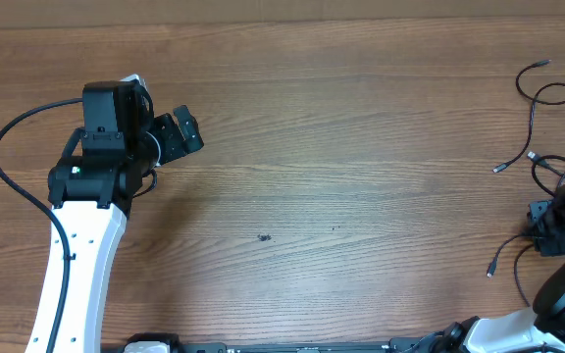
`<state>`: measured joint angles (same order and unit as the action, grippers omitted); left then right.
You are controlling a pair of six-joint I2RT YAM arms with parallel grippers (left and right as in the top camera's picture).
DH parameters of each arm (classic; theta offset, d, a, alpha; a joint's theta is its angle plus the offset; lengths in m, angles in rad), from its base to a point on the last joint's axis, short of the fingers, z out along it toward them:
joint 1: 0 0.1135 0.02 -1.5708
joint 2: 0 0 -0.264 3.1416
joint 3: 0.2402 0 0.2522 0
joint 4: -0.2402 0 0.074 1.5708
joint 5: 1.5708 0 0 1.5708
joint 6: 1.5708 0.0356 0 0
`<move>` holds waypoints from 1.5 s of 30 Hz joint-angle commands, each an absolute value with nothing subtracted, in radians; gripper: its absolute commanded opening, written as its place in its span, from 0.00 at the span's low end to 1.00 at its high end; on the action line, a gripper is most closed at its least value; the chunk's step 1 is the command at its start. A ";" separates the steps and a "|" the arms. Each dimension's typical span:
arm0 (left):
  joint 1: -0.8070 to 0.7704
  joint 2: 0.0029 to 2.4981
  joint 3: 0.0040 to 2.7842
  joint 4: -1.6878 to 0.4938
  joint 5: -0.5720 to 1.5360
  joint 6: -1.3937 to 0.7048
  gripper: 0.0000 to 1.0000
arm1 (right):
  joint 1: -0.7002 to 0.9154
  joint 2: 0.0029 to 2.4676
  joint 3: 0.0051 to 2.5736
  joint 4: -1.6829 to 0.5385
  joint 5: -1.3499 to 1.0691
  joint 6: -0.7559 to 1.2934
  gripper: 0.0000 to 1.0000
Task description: Untangle cables
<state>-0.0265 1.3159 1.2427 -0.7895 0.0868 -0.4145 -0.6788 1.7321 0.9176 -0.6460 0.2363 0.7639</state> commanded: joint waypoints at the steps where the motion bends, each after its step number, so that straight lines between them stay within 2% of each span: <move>1: -0.027 1.320 1.264 -0.789 0.097 -0.396 1.00 | -0.682 1.764 0.850 -0.651 0.247 0.753 0.23; 4: -0.027 1.320 1.264 -0.789 0.097 -0.396 1.00 | -0.682 1.764 0.838 -0.632 0.247 0.753 0.17; 7: -0.027 1.320 1.264 -0.789 0.097 -0.396 1.00 | -0.682 1.764 0.837 -0.622 0.247 0.753 0.04; 8: -0.027 1.320 1.264 -0.789 0.097 -0.396 1.00 | -0.682 1.764 0.837 -0.618 0.247 0.753 0.04; 32: -0.027 1.320 1.264 -0.789 0.097 -0.396 1.00 | -0.690 1.764 0.839 -0.453 0.330 0.701 0.04; 45: -0.027 1.320 1.264 -0.789 0.097 -0.396 1.00 | -0.849 1.764 0.839 -0.332 0.312 0.698 0.04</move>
<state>-0.0265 1.3159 1.2427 -0.7895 0.0868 -0.4145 -0.8013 1.7393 0.8570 -0.3557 0.2695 0.7052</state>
